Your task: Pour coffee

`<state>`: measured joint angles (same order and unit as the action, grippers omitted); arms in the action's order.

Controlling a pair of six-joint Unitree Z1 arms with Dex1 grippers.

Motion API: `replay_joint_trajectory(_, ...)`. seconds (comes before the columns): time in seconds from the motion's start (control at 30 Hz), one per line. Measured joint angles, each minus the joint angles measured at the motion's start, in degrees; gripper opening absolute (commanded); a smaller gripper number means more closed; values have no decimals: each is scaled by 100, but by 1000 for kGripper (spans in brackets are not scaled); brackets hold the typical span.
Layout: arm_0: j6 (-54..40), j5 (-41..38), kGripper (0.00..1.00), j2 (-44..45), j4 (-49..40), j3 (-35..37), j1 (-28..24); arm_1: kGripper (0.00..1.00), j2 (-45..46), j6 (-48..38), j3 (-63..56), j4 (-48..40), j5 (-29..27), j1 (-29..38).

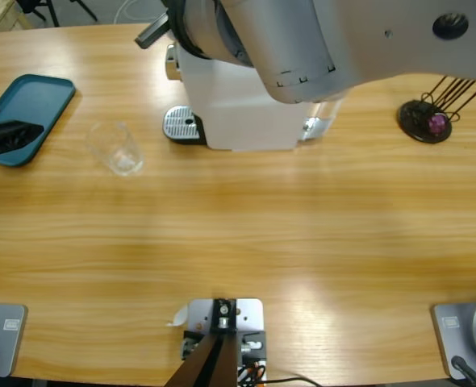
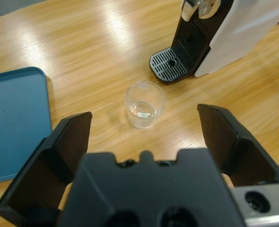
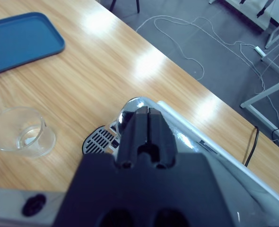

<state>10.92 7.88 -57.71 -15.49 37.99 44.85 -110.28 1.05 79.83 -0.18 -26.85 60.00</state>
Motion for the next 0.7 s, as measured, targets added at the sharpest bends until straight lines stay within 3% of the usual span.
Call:
replay_joint_trajectory(0.2, 0, -35, 968, -24, 0, -1, 0, 0, 189, -2, -166, -36, 0, 7)
replay_joint_trajectory(0.23, 0, -40, 968, -46, 0, -1, 0, 356, 258, -2, -213, -15, 0, 7)
replay_joint_trajectory(0.3, 0, -54, 968, -153, 1, -1, 0, 734, 498, -2, -303, 42, 67, 0)
replay_joint_trajectory(0.37, 0, -54, 966, -324, 2, 5, 0, 976, 865, -2, -335, 259, 169, -5)
replay_joint_trajectory(0.6, -8, 49, 959, -607, 37, 11, 0, 996, 2613, -310, -456, 2717, 216, -16)
replay_joint_trajectory(0.7, -76, 168, 959, -630, 177, 11, -2, 996, 3371, -500, -1151, 3212, 216, -24)
